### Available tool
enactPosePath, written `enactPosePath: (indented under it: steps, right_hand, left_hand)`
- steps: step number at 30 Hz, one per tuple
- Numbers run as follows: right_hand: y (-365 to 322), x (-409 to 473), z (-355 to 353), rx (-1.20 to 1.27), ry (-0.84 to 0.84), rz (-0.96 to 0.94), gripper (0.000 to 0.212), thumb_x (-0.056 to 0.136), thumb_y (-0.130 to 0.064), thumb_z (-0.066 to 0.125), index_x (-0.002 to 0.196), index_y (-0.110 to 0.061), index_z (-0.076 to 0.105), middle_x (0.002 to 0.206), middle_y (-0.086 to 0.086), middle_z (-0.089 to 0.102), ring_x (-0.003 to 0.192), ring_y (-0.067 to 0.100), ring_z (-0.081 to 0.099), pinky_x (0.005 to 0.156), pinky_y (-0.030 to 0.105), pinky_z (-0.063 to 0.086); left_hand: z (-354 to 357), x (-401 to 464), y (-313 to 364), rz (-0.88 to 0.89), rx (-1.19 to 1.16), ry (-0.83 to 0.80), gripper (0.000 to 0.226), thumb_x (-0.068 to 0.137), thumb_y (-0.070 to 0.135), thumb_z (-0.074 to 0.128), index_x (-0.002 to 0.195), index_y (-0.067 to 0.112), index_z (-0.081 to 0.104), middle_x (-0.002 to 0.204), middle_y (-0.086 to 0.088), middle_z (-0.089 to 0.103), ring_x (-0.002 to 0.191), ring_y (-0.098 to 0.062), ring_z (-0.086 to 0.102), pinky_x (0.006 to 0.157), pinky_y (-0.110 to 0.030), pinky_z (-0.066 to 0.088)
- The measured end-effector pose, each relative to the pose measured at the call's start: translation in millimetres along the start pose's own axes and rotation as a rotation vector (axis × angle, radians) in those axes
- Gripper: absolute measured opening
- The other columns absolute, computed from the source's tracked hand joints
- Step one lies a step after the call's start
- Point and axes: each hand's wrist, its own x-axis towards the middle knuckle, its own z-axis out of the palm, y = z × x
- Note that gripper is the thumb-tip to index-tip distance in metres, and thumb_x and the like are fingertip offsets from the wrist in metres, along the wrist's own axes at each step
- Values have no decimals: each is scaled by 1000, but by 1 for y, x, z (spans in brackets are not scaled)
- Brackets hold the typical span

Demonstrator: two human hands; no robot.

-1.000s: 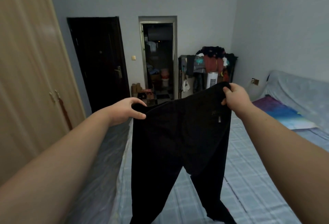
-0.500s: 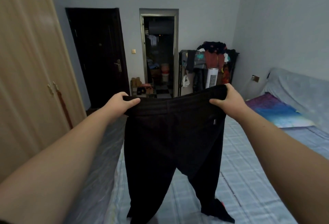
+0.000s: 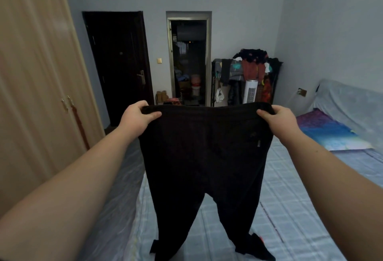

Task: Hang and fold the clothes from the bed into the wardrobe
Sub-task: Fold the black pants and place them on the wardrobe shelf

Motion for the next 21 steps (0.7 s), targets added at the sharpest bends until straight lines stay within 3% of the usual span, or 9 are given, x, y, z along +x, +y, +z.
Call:
enactPosePath:
  steps: [3,6,8,10,15,18,21]
  right_hand:
    - [-2,-3,-5,46,2,25,8,87,-33,73,81,-33,69,93,-1,73,95,24,69,89,44,56]
    - [1,-4,-13,-105,26,-25,13,85,-42,74,74,-41,67,97,-5,71,100,21,64,92,45,52]
    - [5,-6,-11,21,-78,26,2,91,-33,70,93,-33,71,103,1,72,97,21,67,87,39,55]
    - [14,-7,0,72,-136,101,17,94,-26,67,109,-19,70,108,9,73,95,24,69,85,37,56]
    - [43,-16,33,102,-260,444,31,92,-25,70,114,-4,67,106,15,72,92,30,70,87,41,57]
    - [52,-28,53,203,-363,580,37,90,-27,72,116,-1,66,104,16,74,94,30,73,86,42,58]
    - [51,-46,74,322,-484,593,32,94,-28,67,114,-4,68,103,11,77,96,26,74,83,38,58]
  left_hand:
    - [1,-2,3,-20,-131,-56,28,91,26,68,103,2,58,90,-5,65,81,-16,66,57,-21,46]
    - [2,0,5,-31,-19,-95,20,93,28,65,103,11,60,91,-1,64,80,-12,61,58,-24,43]
    - [5,1,4,-110,47,-158,14,94,30,64,100,18,61,91,3,63,79,-9,59,58,-22,42]
    - [11,2,0,-258,-36,-259,12,95,26,64,98,14,64,94,-3,67,80,-14,63,58,-25,46]
    - [42,-4,-23,-632,-244,-372,28,96,18,62,116,-1,59,101,-16,68,89,-28,66,77,-40,53]
    - [67,-17,-33,-659,-341,-389,29,97,17,59,120,-1,59,105,-16,70,91,-27,69,67,-36,54]
    - [93,-30,-38,-597,-438,-414,31,98,18,59,121,-1,61,111,-16,72,99,-27,71,77,-35,57]
